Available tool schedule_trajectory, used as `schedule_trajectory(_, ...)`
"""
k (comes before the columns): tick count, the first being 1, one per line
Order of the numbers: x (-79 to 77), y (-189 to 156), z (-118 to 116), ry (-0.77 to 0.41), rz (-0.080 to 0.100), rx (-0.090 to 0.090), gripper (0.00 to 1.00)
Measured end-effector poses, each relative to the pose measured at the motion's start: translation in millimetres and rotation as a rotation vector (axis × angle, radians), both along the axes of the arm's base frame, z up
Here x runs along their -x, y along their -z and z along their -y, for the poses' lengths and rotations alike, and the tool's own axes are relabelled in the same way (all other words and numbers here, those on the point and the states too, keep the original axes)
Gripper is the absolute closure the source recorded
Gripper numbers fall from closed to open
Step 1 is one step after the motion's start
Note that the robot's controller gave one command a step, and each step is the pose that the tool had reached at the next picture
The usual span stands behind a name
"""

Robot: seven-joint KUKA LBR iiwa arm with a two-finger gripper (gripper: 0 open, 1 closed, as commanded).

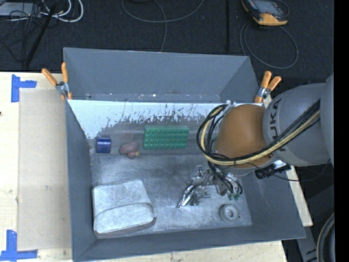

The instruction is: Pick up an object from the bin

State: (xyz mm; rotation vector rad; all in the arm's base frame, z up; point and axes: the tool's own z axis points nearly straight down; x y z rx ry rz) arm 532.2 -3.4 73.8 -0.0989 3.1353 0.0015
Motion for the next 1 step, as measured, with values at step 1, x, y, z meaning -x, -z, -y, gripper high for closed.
schedule_trajectory(1,-6.1,-146.3,-13.8,-0.188,0.004,0.002,1.0)
